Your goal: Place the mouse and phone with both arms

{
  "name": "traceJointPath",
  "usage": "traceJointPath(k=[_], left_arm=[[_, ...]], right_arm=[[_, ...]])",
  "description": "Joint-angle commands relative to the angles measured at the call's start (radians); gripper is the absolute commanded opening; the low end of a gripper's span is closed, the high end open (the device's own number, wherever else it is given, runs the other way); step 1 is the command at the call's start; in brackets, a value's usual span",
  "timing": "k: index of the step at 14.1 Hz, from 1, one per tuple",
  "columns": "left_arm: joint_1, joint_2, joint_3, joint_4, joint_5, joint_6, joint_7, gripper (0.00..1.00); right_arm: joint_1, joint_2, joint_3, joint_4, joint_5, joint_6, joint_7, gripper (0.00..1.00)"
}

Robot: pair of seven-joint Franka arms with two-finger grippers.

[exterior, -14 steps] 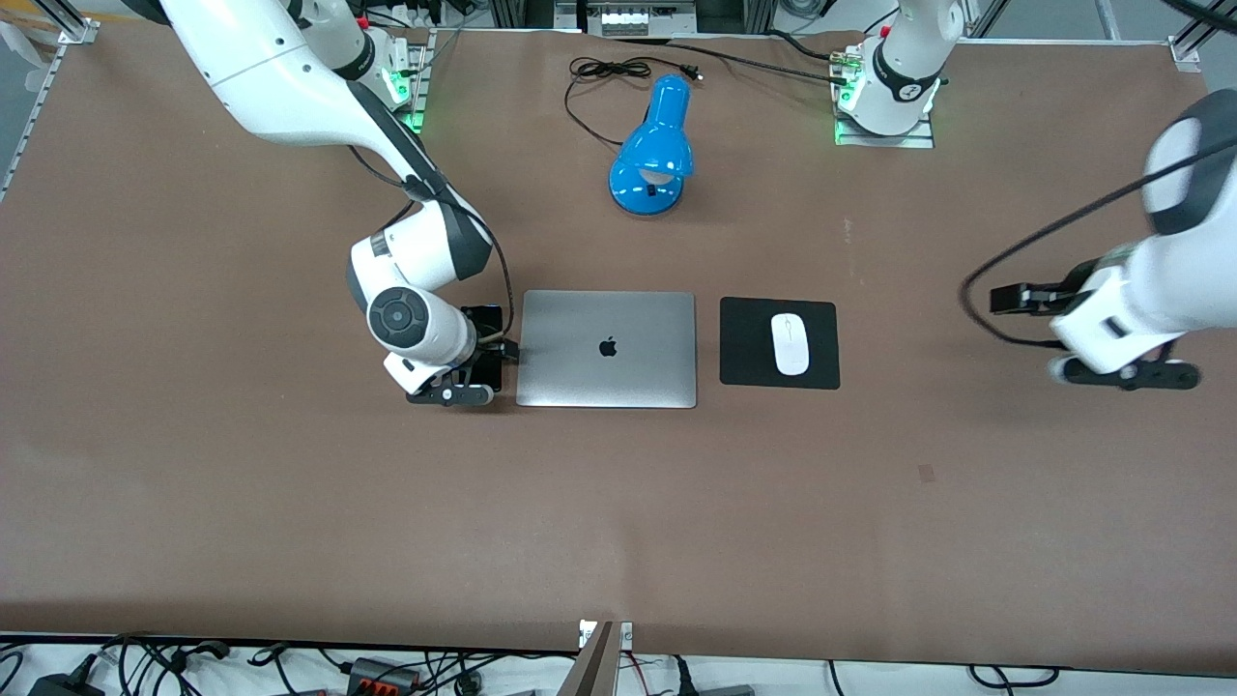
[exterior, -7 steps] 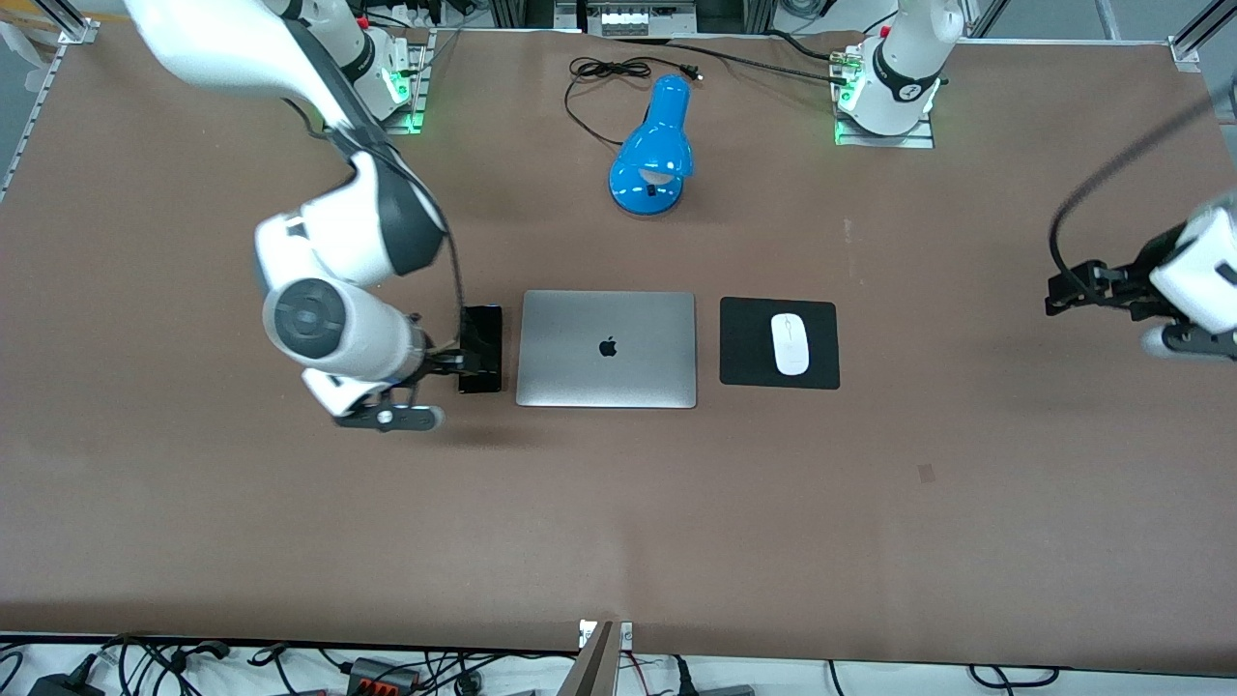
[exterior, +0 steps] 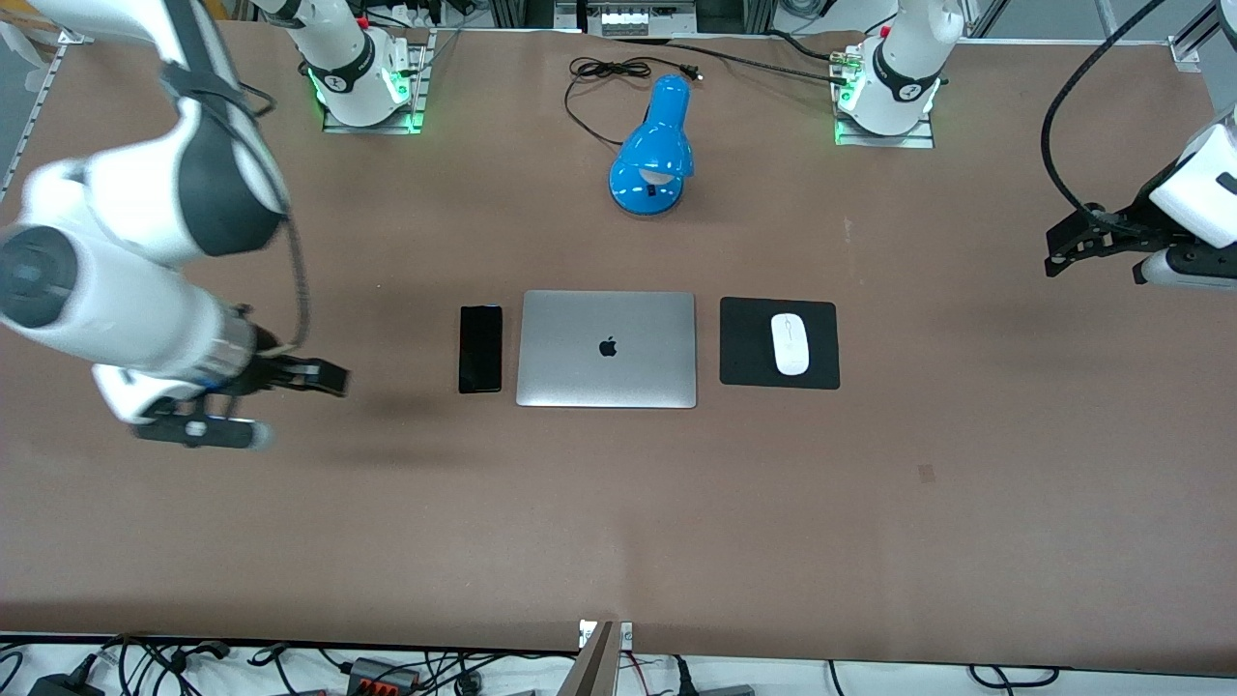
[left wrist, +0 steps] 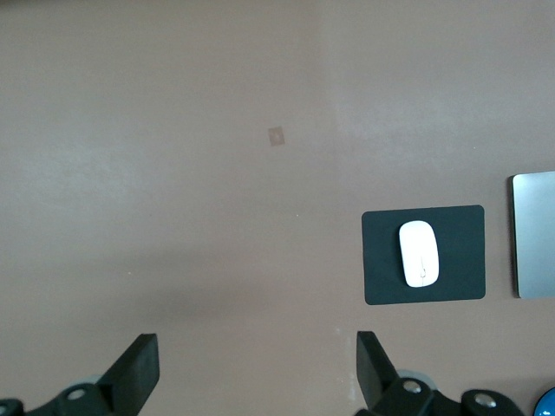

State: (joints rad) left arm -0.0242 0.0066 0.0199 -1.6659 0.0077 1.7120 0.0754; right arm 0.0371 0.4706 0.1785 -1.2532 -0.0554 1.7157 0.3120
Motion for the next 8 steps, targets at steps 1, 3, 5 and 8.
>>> traceJointPath(k=[1, 3, 5, 8], left_arm=[[-0.002, 0.003, 0.008, 0.0, -0.029, 0.011, 0.027, 1.0], [-0.002, 0.006, 0.006, 0.009, -0.029, -0.014, 0.026, 1.0], [-0.003, 0.012, 0.005, 0.012, -0.031, -0.02, 0.027, 1.0], [-0.003, 0.036, 0.005, 0.048, -0.029, -0.023, 0.026, 1.0]], right_arm=[[-0.08, -0.078, 0.004, -0.015, 0.008, -0.039, -0.141, 1.0], [-0.086, -0.11, -0.074, -0.034, 0.014, -0.063, -0.238, 1.0], [-0.066, -0.141, -0.149, -0.034, 0.015, -0.074, -0.278, 1.0], [-0.063, -0.165, -0.194, -0.031, 0.043, -0.074, -0.31, 1.0]])
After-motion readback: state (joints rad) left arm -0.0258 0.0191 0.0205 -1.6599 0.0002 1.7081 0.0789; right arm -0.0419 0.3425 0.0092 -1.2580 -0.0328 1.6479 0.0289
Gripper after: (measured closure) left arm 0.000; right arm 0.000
